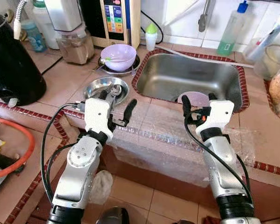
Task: Kitchen organization
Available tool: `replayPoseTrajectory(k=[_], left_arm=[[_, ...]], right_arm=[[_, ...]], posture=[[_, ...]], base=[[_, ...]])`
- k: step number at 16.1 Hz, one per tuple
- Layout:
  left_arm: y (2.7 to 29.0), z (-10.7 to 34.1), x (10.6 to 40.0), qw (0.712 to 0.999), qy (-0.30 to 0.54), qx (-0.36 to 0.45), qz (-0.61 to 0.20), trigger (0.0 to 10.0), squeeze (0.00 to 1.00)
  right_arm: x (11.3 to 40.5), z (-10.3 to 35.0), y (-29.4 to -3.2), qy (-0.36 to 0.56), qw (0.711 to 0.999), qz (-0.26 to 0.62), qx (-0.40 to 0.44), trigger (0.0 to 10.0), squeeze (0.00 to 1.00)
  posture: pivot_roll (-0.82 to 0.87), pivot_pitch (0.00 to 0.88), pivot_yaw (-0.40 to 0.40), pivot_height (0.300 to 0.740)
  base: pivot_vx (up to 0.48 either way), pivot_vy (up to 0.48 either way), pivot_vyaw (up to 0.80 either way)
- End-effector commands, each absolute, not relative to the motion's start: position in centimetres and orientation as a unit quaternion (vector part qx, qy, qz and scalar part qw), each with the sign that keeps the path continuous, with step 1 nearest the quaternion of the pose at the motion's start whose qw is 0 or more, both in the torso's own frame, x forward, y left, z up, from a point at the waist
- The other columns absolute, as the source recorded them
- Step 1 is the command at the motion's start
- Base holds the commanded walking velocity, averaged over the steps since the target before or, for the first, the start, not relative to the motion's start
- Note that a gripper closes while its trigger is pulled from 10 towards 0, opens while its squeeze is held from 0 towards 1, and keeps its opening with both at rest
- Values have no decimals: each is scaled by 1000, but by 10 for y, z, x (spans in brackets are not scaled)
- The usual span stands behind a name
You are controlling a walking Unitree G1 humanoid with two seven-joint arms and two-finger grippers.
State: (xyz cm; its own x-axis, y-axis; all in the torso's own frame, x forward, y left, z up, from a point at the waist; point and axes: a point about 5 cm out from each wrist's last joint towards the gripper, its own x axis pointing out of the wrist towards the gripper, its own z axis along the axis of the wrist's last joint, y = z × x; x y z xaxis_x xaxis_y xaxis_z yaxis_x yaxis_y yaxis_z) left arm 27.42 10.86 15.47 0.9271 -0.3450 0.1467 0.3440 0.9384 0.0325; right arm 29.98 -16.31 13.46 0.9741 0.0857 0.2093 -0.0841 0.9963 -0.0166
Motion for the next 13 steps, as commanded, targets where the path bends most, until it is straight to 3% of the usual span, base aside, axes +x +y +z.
replayPoseTrajectory(k=[1,13], left_arm=[[108,157,277,980,-82,1,-179,10000,0],[110,155,275,980,-88,-1,-176,10000,0]], right_arm=[[300,142,-161,-116,992,54,-12,10000,0],[299,138,-152,-86,994,66,-3,10000,0]], posture=[[-36,0,55,740],[-9,0,25,740]], base=[[262,0,0],[357,0,0]])
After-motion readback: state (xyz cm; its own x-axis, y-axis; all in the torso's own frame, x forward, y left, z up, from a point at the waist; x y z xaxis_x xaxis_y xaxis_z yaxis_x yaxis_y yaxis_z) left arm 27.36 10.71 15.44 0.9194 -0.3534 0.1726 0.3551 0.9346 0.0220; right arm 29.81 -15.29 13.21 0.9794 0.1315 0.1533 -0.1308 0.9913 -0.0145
